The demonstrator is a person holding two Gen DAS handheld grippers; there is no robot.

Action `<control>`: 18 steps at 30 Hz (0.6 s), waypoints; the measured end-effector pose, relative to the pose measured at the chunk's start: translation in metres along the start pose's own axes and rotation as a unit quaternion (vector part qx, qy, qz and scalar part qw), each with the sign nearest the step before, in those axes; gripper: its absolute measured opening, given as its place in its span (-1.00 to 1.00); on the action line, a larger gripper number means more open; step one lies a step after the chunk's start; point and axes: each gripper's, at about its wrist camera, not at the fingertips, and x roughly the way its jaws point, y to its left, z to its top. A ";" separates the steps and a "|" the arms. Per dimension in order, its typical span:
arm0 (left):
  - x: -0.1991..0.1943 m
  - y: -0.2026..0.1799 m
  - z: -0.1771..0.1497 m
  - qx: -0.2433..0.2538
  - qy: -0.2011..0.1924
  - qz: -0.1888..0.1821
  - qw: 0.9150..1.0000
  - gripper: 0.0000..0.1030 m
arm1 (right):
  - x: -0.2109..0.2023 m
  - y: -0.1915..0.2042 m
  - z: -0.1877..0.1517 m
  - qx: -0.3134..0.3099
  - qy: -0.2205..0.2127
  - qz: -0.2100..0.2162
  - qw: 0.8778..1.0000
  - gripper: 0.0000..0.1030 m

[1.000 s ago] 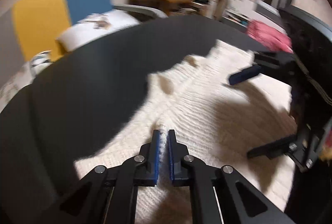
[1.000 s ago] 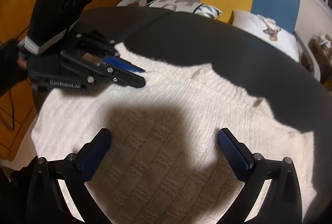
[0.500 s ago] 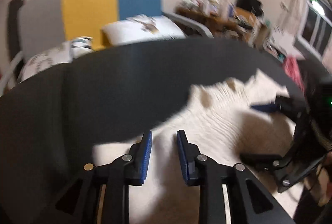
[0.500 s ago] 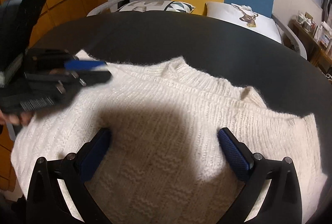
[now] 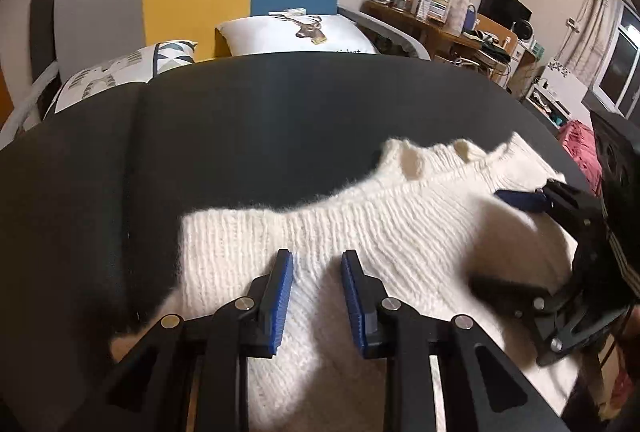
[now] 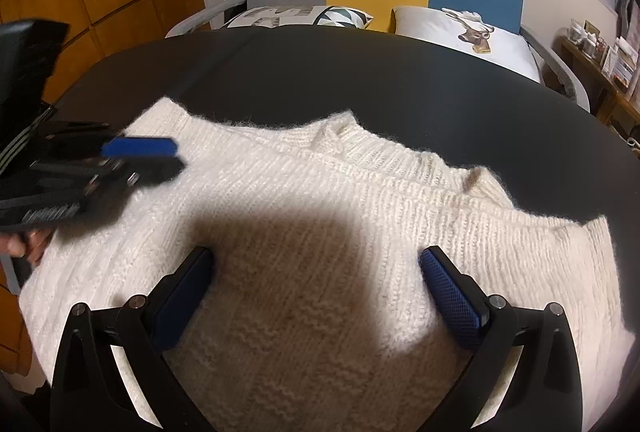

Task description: Fold clothes

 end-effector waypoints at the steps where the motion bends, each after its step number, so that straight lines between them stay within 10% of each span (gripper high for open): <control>1: -0.003 0.005 -0.001 -0.016 -0.003 0.002 1.000 -0.49 | 0.000 0.000 0.000 0.001 0.000 -0.001 1.000 1.00; 8: -0.026 0.040 -0.009 -0.122 -0.023 0.013 0.992 -0.49 | -0.003 -0.002 0.002 0.002 -0.001 0.002 1.000 1.00; 18: -0.062 0.021 -0.104 -0.110 -0.015 -0.097 0.989 -0.49 | -0.043 0.037 -0.010 -0.041 -0.018 0.042 0.998 1.00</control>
